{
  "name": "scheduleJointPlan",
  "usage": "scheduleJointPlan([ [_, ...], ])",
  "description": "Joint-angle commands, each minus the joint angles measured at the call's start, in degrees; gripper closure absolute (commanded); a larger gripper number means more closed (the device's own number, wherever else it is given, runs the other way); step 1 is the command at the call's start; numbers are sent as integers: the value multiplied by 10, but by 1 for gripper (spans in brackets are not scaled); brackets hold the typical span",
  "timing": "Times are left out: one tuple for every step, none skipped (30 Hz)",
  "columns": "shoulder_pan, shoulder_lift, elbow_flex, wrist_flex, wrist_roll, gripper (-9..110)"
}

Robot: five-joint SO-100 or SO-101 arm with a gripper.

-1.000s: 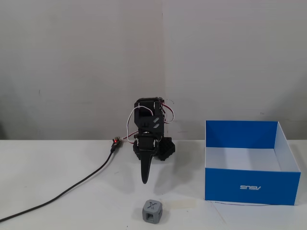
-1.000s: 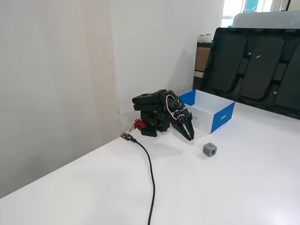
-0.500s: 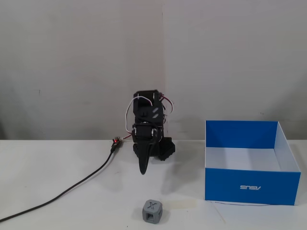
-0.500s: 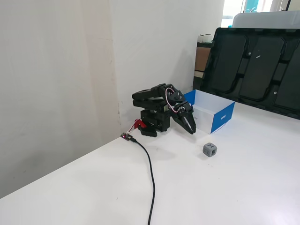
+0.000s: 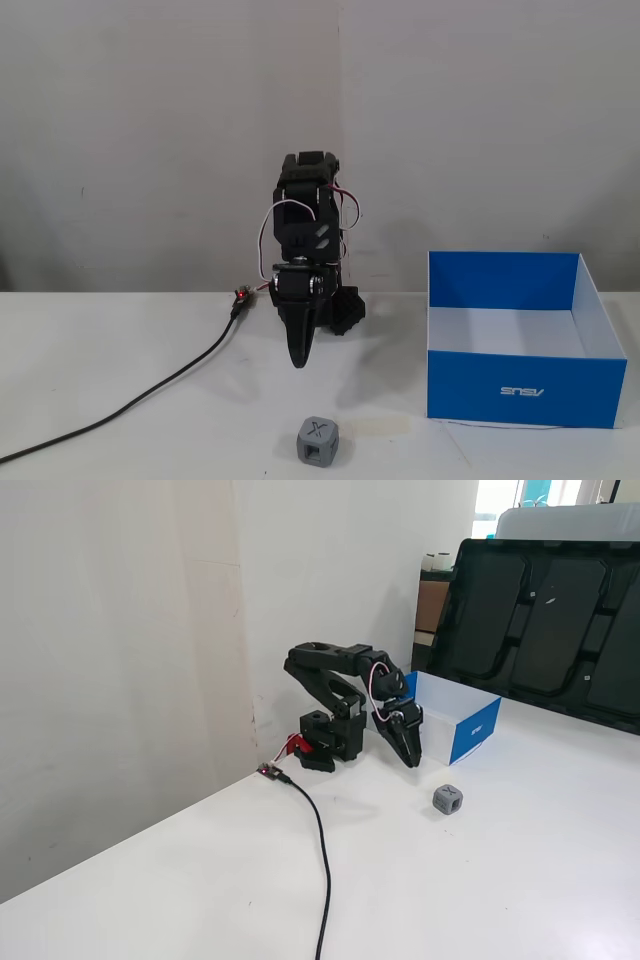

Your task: Pick the gray block and keep it in the box.

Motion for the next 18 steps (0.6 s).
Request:
scheduleJointPlan([
  [-3, -60, -68, -22, 19, 101],
  [-4, -76, -76, -25, 24, 101],
  [-4, -94, -87, -28, 28, 101],
  [-5, -112, -98, -29, 31, 101],
  [-7, -128, -110, -30, 34, 101],
  [-11, -143, -120, -30, 39, 101],
  [-13, -156, -130, -30, 43, 100],
  [-18, -166, -139, -30, 46, 100],
  [-20, -175, -146, -30, 53, 98],
  [-23, -182, -152, -30, 61, 97],
  [-25, -189, -157, -31, 65, 96],
  [-28, -196, -163, -31, 69, 95],
  [-32, -202, -168, -31, 74, 93],
  [-36, -208, -171, -33, 77, 92],
  [-40, -213, -171, -36, 80, 91],
  [-44, -217, -171, -40, 85, 90],
  [-47, -221, -171, -45, 87, 89],
  [-50, -224, -171, -51, 89, 89],
])
